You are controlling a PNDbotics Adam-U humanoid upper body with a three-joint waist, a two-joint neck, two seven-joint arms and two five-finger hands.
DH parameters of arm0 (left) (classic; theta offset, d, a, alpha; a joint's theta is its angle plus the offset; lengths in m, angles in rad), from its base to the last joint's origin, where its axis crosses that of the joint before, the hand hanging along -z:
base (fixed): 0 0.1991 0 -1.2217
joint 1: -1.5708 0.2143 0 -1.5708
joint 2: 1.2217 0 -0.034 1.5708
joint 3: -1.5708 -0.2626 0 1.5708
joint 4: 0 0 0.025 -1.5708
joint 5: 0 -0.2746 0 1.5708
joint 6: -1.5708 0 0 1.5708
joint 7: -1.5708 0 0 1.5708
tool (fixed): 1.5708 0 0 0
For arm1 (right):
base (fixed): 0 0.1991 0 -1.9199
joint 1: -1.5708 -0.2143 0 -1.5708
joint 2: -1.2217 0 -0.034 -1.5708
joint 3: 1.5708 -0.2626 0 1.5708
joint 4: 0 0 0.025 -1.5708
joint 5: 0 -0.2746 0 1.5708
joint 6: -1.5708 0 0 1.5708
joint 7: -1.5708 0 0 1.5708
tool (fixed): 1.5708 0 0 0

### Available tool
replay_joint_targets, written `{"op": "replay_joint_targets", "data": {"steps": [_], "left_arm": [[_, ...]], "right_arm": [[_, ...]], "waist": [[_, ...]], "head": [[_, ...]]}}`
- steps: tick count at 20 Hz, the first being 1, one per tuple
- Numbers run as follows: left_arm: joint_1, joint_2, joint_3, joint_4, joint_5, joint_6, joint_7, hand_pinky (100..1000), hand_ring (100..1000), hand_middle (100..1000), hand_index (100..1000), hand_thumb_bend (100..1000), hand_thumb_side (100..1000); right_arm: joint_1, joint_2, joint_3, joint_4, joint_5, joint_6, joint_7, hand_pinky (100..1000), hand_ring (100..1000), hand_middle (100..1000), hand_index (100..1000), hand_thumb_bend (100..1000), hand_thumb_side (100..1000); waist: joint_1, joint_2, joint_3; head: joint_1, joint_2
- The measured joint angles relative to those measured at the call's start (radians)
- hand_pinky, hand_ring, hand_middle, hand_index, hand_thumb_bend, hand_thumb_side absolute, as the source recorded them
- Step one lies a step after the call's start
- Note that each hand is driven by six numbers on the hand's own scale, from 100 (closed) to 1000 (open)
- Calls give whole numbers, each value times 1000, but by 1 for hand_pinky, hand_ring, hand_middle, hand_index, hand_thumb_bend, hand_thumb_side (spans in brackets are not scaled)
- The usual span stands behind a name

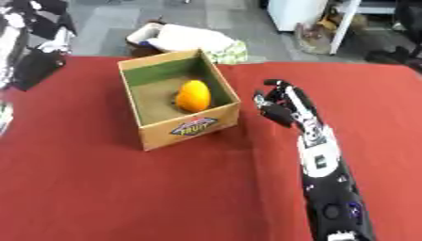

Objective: Pick up objects on the table and place them in the box.

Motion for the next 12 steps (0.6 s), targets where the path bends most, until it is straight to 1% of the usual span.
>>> {"op": "replay_joint_targets", "data": {"steps": [2, 5, 8, 12], "left_arm": [[56, -2, 7, -15, 67, -18, 47, 674, 647, 703, 823, 100, 824], [119, -26, 15, -19, 117, -40, 94, 668, 641, 697, 821, 100, 846], [149, -47, 21, -19, 141, -46, 123, 663, 637, 694, 820, 100, 853], [159, -64, 21, -19, 159, -40, 142, 658, 631, 691, 820, 100, 863]], "right_arm": [[4, 0, -1, -14, -5, 1, 0, 625, 644, 538, 873, 100, 500], [8, 0, -6, -28, -8, 3, -1, 623, 643, 537, 873, 100, 499], [8, 1, -6, -35, -11, 6, 0, 623, 642, 536, 873, 100, 494], [8, 1, -6, -41, -12, 8, 1, 622, 642, 535, 873, 100, 496]], "waist": [[0, 0, 4], [0, 0, 8], [0, 0, 11], [0, 0, 11]], "head": [[-7, 12], [-17, 26], [-19, 32], [-19, 34]]}}
